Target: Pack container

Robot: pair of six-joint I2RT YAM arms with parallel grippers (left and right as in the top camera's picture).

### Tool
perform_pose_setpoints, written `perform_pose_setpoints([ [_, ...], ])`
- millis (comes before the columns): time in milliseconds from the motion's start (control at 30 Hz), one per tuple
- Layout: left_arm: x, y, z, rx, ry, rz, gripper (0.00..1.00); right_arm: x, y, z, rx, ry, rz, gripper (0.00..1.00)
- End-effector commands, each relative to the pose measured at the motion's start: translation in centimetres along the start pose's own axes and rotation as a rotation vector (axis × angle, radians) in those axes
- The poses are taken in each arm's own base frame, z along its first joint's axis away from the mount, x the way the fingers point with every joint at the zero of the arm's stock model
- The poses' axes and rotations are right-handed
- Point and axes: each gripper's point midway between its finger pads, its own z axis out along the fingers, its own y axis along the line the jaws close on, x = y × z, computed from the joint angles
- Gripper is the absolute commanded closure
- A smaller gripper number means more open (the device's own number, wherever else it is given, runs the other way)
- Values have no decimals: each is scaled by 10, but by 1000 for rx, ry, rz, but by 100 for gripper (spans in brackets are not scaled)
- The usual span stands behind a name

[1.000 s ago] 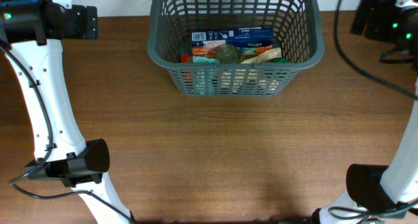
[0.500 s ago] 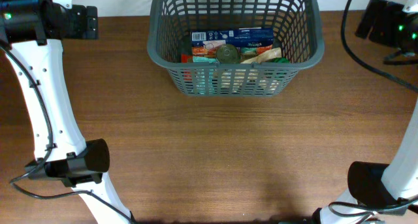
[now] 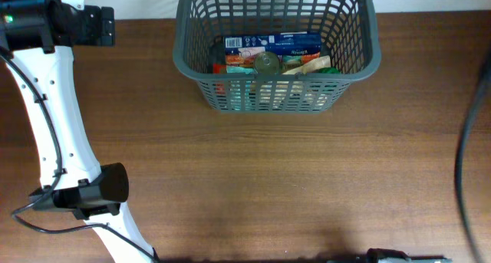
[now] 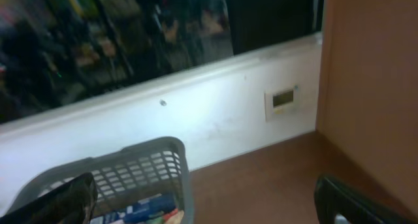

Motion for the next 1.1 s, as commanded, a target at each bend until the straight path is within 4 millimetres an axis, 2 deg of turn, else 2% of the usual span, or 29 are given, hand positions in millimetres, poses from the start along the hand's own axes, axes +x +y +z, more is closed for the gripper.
perform_pose_setpoints([
  [0, 0, 2, -5, -5, -5, -18, 1, 50, -8, -17, -21, 25, 11, 1],
  [133, 0, 2, -5, -5, -5, -18, 1, 112, -15, -35, -70, 15, 12, 1],
  [233, 0, 2, -5, -5, -5, -18, 1, 165, -20, -35, -102, 28, 11, 1],
  [467, 0, 2, -5, -5, -5, -18, 1, 299, -36, -1, -119, 194, -2, 1],
  [600, 0, 2, -5, -5, -5, -18, 1, 364, -42, 21, -127, 264, -11, 1],
  [733, 0, 2, -5, -5, -5, -18, 1, 408, -45, 33, -143, 295, -19, 1],
  [967, 0, 2, -5, -5, -5, -18, 1, 455, -50, 42, -148, 350, -28, 1],
  [1067, 0, 2, -5, -5, -5, -18, 1, 454, -50, 42, -149, 348, -28, 1],
])
